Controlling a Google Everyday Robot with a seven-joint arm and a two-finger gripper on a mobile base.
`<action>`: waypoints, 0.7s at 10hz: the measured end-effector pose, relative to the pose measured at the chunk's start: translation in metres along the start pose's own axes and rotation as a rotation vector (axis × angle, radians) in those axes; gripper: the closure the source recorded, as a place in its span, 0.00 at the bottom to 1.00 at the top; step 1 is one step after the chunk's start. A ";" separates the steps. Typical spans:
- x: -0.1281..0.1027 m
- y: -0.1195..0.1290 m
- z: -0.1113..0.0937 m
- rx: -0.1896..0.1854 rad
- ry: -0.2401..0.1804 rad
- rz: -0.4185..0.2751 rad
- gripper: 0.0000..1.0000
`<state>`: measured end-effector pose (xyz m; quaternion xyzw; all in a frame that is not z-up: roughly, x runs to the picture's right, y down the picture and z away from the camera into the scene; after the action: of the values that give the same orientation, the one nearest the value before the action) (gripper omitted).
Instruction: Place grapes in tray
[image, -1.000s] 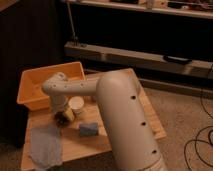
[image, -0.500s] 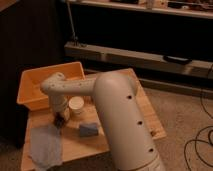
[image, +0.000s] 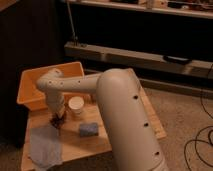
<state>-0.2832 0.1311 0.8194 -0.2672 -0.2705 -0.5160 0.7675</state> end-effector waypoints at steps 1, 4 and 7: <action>-0.004 -0.005 -0.018 0.021 0.014 -0.005 1.00; -0.011 -0.012 -0.049 0.049 0.055 -0.013 1.00; -0.013 -0.018 -0.083 0.078 0.100 -0.021 1.00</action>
<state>-0.2925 0.0768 0.7539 -0.2082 -0.2545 -0.5259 0.7844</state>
